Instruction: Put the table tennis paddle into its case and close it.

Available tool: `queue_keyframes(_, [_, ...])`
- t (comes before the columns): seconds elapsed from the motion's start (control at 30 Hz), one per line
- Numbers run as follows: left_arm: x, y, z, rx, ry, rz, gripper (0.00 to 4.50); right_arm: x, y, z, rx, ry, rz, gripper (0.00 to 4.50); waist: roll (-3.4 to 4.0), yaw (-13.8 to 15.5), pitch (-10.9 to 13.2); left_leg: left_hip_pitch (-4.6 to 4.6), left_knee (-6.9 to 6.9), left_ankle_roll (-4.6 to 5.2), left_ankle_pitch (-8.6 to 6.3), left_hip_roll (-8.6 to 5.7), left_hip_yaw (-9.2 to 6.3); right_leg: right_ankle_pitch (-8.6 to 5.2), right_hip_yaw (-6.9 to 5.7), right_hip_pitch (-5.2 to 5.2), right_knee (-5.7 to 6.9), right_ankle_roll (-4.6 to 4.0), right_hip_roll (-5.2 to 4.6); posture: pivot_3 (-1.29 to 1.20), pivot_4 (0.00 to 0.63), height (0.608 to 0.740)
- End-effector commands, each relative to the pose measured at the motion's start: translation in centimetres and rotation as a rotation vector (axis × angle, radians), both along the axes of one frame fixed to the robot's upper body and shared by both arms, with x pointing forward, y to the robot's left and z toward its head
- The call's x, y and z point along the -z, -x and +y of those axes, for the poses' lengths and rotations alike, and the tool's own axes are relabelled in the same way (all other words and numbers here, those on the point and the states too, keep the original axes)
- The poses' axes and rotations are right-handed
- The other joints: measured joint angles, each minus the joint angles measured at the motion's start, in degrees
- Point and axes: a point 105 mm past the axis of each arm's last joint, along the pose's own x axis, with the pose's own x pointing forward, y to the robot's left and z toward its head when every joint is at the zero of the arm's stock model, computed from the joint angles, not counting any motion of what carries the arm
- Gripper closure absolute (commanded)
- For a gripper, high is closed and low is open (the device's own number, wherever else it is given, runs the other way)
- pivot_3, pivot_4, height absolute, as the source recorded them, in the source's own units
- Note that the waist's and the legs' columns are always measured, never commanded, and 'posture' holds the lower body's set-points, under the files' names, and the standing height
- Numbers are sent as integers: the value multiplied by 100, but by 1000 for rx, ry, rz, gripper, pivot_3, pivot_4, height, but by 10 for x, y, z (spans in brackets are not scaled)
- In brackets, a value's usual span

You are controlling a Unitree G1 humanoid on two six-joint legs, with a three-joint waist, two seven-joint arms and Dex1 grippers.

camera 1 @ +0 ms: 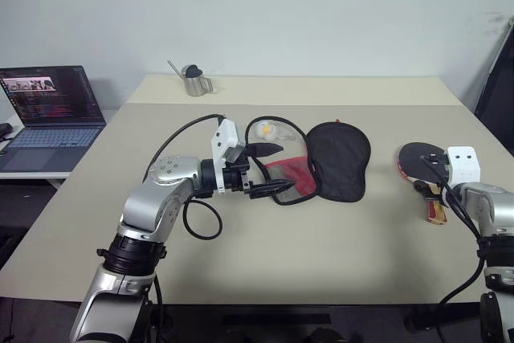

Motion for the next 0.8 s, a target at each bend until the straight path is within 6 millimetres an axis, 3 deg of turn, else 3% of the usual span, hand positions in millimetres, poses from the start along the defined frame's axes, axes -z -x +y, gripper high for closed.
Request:
queue_keyframes(0.03, [-14, 3, -5, 29, 4, -67, 0, -12, 5, -8, 64, 8, -50, 28, 0, 2, 0, 0, 0, 0, 0, 0, 0, 0, 0, 0, 0, 0, 0, 0, 150, 740])
queue_keyframes(0.33, [-13, 2, -5, 29, -5, -75, 0, 7, 14, 1, 111, -96, -6, 28, 0, 8, 0, 2, 0, 0, 0, 0, -2, 0, -2, 3, 1, 0, 0, 0, 150, 740])
queue_keyframes(0.57, [-12, 0, -6, 25, -1, -78, 0, 15, 8, 5, 96, -118, 13, 28, 0, -4, 0, 17, 0, 0, 0, -1, -1, 0, -1, 18, -2, 0, 3, 0, 150, 740])
queue_keyframes(0.67, [-12, 0, -6, 24, 0, -80, 0, 19, 4, 5, 80, -116, 25, 599, -2, -38, -1, 24, 2, 0, 0, -1, 1, 0, 1, 23, -1, 0, 7, 0, 150, 740])
queue_keyframes(0.8, [-12, -1, -6, 24, 0, -80, 0, 22, -1, 6, 66, -122, 35, 1943, -10, -65, -7, 30, 10, 0, 0, -1, 1, 1, 3, 31, -1, 1, 16, 0, 150, 740])
